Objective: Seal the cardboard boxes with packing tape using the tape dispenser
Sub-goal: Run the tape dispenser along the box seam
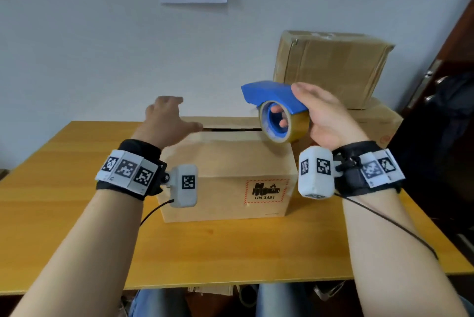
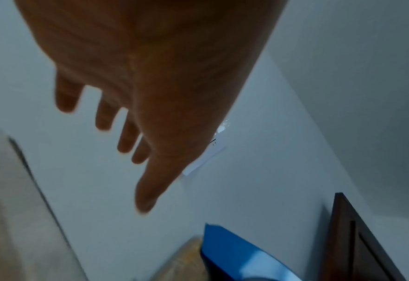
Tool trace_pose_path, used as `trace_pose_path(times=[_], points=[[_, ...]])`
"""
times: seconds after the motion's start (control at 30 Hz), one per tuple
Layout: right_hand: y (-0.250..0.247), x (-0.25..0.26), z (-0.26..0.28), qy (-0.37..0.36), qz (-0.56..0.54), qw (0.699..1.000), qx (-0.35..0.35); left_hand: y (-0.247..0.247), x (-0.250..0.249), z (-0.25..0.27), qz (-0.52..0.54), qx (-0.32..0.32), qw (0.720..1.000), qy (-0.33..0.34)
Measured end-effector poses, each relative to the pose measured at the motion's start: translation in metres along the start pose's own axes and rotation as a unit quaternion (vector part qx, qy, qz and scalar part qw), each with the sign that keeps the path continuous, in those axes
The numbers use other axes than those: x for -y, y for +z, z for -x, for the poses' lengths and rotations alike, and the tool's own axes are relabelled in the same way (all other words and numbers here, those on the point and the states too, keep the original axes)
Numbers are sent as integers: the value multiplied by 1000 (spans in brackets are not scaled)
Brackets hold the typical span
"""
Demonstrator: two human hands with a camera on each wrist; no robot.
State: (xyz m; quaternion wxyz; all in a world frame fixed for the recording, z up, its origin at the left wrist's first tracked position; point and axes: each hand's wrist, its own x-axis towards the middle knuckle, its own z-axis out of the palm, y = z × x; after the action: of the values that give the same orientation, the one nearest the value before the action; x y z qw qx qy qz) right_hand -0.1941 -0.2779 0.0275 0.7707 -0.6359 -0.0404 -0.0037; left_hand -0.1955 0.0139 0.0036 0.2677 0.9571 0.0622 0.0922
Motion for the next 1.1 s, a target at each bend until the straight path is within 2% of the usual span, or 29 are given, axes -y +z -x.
trace_pose_path(times=[0.03, 0.07, 0.1, 0.17, 0.2, 0.27, 0.33, 0.47, 0.57, 0.7, 0.93, 1.1], points=[[5, 1, -5, -10, 9, 1000, 9, 1, -7, -2, 93, -4, 996, 13], [11, 0, -12, -17, 15, 1000, 15, 3, -11, -4, 206, 0, 979, 12], [16, -1, -20, -19, 16, 999, 20, 6, -15, -6, 309, 16, 951, -11], [26, -3, -33, -11, 8, 999, 33, 16, -17, -10, 478, 60, 870, -100], [30, -4, -38, -2, 2, 999, 45, 22, -15, -14, 539, 87, 825, -147], [34, -11, -47, 21, -16, 998, 61, 32, -9, -17, 568, 124, 785, -212], [35, -18, -54, 43, -31, 997, 61, 39, -3, -19, 554, 146, 786, -234], [33, -33, -58, 49, -7, 996, 77, 34, -4, -23, 513, 188, 808, -220], [31, -39, -54, 54, -53, 993, 92, 31, -6, -24, 498, 219, 811, -215], [26, -40, -49, 61, -47, 991, 110, 28, -21, -19, 486, 214, 827, -183], [11, -40, -42, 50, -78, 989, 118, 30, -32, -14, 522, 184, 818, -159], [11, -36, -37, 35, -76, 989, 120, 28, -37, -6, 519, 202, 814, -166]])
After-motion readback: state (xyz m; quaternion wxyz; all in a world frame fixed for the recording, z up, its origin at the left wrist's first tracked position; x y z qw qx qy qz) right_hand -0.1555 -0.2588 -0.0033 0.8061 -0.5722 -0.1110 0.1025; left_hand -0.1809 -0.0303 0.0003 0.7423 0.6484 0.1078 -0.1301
